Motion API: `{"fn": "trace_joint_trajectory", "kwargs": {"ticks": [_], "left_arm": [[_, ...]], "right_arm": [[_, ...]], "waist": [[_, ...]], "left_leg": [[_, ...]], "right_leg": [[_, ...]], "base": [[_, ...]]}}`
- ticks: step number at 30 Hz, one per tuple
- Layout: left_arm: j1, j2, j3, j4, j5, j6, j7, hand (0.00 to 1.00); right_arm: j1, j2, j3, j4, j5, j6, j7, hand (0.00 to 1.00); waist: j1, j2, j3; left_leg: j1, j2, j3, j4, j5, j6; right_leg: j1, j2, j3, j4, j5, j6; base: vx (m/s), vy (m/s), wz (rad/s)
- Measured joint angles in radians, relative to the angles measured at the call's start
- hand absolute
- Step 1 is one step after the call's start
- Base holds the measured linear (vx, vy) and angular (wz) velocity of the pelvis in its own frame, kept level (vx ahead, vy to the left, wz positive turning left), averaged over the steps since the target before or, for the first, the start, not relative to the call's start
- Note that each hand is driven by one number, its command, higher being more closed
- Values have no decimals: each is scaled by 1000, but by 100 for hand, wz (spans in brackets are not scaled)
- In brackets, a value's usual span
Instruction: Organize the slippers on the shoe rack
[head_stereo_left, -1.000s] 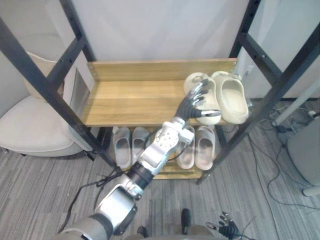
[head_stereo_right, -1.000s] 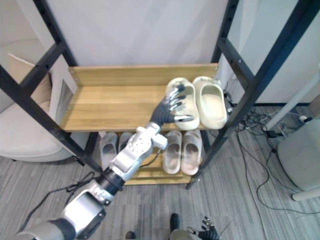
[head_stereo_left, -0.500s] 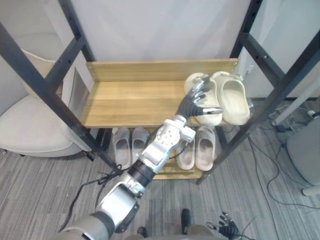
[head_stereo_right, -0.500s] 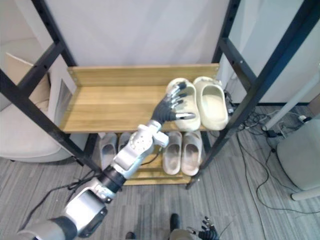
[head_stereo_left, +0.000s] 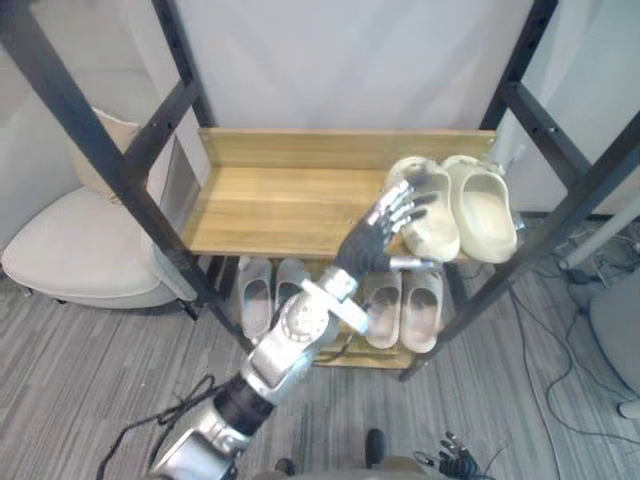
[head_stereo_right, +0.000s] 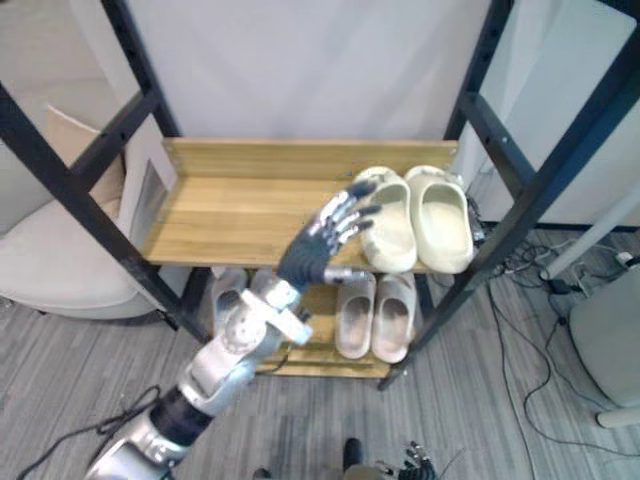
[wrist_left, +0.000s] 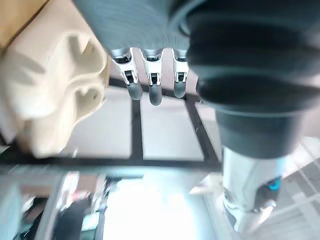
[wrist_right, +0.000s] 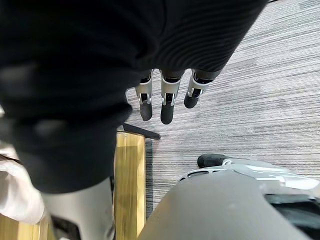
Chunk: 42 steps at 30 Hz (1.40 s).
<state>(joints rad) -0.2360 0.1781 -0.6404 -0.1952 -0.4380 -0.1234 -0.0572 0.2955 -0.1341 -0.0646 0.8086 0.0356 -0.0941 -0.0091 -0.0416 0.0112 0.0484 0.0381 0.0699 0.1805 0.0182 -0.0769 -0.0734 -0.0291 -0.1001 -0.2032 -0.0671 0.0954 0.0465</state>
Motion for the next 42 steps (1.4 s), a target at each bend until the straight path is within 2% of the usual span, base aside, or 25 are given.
{"fn": "trace_joint_trajectory", "kwargs": {"ticks": [4, 7, 10, 13, 17, 20, 24, 27, 38, 40, 41, 42], "left_arm": [[134, 17, -6, 19, 1, 4, -49, 0], [239, 16, 7, 123, 10, 16, -80, 0], [316, 13, 76, 262, 74, 34, -86, 0], [358, -7, 195, 452, 173, 44, -80, 0], [369, -16, 305, 616, 262, 44, -50, 0], [369, -30, 427, 796, 375, 45, 1, 0], [369, -35, 529, 936, 446, 47, 56, 0], [382, -36, 567, 987, 462, 50, 93, 0], [406, -71, 666, 1093, 473, 53, 143, 0], [407, -78, 679, 1097, 473, 53, 143, 0], [408, -86, 689, 1101, 473, 53, 143, 0], [404, -99, 693, 1098, 471, 52, 143, 0]], "right_arm": [[-20, -24, 38, 17, -37, 0, 2, 0], [-39, -24, 38, 42, -37, 1, 3, 0], [-45, -24, 38, 43, -37, 1, 3, 0], [-62, -21, 39, 67, -38, 2, 3, 0], [-71, -13, 39, 83, -38, 3, -1, 0], [-85, 0, 34, 114, -38, 3, -7, 0], [-89, 8, 31, 123, -38, 3, -12, 0], [-91, 8, 29, 129, -38, 3, -13, 0], [-109, 7, 29, 153, -47, 4, -31, 0], [-110, 7, 28, 153, -66, 4, -31, 0], [-116, 8, 28, 155, -73, 5, -31, 0], [-123, 9, 27, 161, -75, 6, -32, 0]], "waist": [[2, 10, -14], [2, 11, -16], [15, 7, -15], [27, -4, -20], [28, -17, -25], [28, -32, -24], [31, -43, -27], [31, -43, -27], [36, -37, -21], [36, -35, -20], [36, -37, -17], [35, -40, -1]], "left_leg": [[-1, 0, -6, -2, 0, 0], [2, 1, -30, -2, -1, -2], [17, 6, -33, -4, -2, -4], [17, 7, -37, -4, -2, -4], [18, 5, -46, -4, -2, -4], [36, 4, -53, -6, -4, -5], [41, 2, -53, -7, -4, -5], [43, 0, -53, -8, -4, -5], [49, -8, -58, -16, -5, -4], [46, -12, -67, -15, -10, 0], [36, -14, -80, -5, -22, 3], [17, -30, -108, 29, -44, 13]], "right_leg": [[5, 2, -7, -13, 1, 3], [22, 6, -17, -21, 0, 4], [33, 11, -30, -21, -1, 1], [33, 12, -35, -21, -1, 1], [39, 11, -39, -23, -2, 1], [65, 11, -41, -28, -6, 3], [64, 9, -40, -28, -10, 7], [65, 8, -40, -28, -9, 6], [66, 5, -45, -25, -22, 18], [64, -3, -59, -15, -34, 18], [52, -13, -65, 38, -66, 20], [-11, -54, -74, 205, -153, 38]], "base": [[-6, -8, 3], [5, -20, 17], [18, -14, 4], [2, -2, 1], [6, 1, 6], [11, 7, 5], [9, 2, 0], [0, 0, 0], [0, 0, 1], [4, 15, 13], [-7, 49, 39], [-13, 56, 45]]}}
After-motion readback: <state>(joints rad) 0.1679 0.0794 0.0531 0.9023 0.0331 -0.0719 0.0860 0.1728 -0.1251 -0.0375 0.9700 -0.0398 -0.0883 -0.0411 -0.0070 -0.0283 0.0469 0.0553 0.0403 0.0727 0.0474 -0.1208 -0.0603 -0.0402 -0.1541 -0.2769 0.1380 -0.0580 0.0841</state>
